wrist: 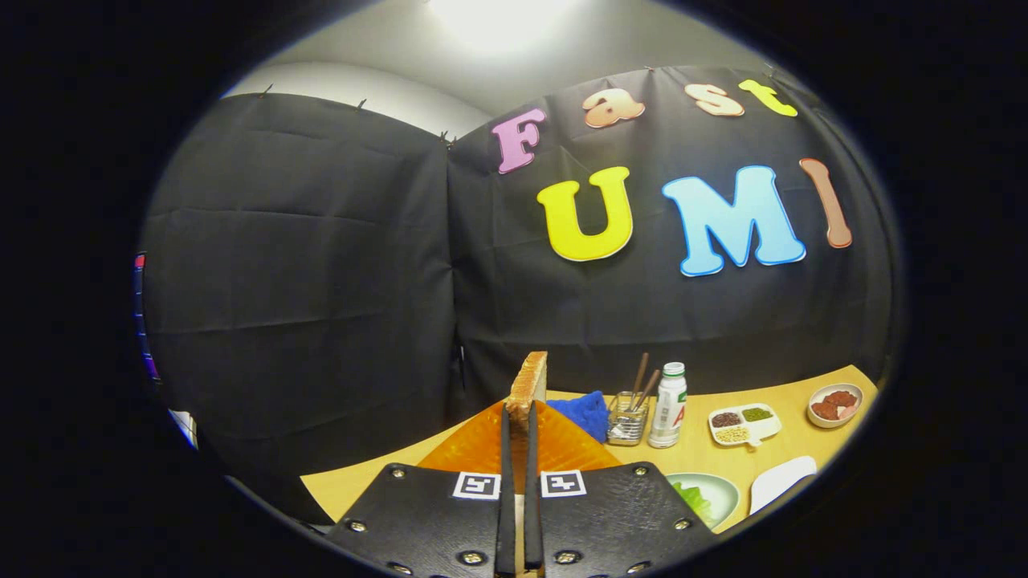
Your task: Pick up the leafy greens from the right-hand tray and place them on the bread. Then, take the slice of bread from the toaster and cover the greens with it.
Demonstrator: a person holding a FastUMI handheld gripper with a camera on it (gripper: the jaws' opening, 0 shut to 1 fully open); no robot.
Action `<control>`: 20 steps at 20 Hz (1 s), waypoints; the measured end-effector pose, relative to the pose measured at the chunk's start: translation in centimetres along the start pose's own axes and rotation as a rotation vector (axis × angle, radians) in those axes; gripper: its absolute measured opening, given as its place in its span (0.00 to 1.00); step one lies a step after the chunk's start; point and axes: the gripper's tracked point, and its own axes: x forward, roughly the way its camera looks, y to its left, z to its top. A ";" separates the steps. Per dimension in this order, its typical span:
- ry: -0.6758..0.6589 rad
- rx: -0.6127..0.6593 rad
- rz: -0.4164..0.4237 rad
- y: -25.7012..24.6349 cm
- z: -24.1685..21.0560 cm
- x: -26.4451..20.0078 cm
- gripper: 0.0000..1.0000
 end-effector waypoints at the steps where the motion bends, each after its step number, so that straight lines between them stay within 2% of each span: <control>1: 0.001 -0.009 -0.021 -1.0 -0.3 -0.3 0.04; 8: 0.044 -0.030 -0.101 -5.6 -3.7 -1.1 0.04; 20: 0.088 -0.015 -0.166 -9.4 -6.9 -2.2 0.04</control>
